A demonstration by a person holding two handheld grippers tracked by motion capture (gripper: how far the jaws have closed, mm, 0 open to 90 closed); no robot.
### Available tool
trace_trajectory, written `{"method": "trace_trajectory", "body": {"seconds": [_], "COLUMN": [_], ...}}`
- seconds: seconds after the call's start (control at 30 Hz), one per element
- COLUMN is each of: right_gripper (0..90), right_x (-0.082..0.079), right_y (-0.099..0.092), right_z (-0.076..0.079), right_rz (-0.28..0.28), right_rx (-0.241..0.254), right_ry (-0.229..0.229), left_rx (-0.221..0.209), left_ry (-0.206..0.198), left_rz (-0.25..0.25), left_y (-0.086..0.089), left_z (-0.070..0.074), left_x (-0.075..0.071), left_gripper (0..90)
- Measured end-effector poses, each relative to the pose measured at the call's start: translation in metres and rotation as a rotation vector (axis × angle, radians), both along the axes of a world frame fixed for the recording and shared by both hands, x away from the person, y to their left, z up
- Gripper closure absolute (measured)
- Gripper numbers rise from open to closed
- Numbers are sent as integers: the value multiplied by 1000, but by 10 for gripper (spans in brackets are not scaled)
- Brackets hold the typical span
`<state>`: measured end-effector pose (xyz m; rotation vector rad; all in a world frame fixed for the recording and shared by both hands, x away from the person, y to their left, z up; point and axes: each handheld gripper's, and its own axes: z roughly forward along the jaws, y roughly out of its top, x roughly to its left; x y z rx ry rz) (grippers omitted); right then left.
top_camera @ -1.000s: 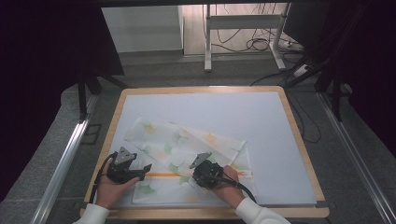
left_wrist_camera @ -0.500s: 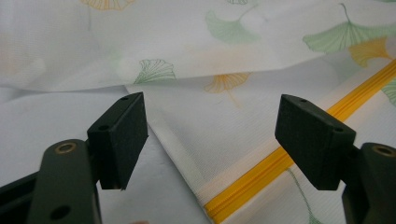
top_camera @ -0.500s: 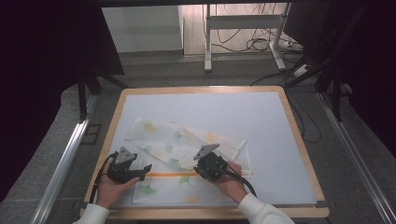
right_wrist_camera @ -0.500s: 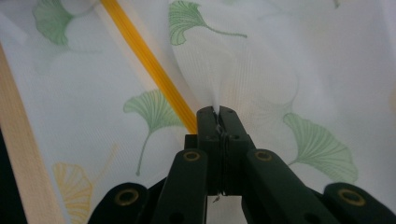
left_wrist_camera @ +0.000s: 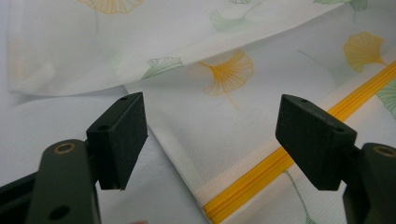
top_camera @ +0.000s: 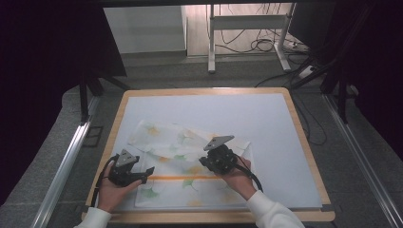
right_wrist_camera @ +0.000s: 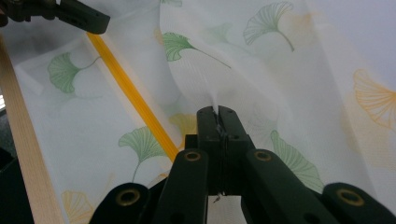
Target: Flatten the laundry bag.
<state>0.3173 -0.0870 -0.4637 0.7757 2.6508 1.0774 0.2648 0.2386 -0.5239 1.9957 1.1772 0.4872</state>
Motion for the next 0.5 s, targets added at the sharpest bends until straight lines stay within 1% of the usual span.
{"method": "trace_trajectory", "body": {"seconds": [0.1,0.23,0.33,0.5], "right_gripper": [889,889,889,889], "right_x": [2,6,10,15], "right_y": [-2,-4,-7,-11], "right_z": [4,7,11,14], "right_rz": [-7,-18,-27,-41], "right_rx": [9,22,40,57], "right_ry": [-9,-11,-25,-22], "left_rx": [-14,-12,-2,-2], "left_ry": [0,1,4,4], "left_rz": [-2,-6,-13,-9], "left_y": [1,1,1,2], "left_z": [1,1,0,0], "left_x": [-1,-1,0,0], "left_gripper": [245,245,245,246]}}
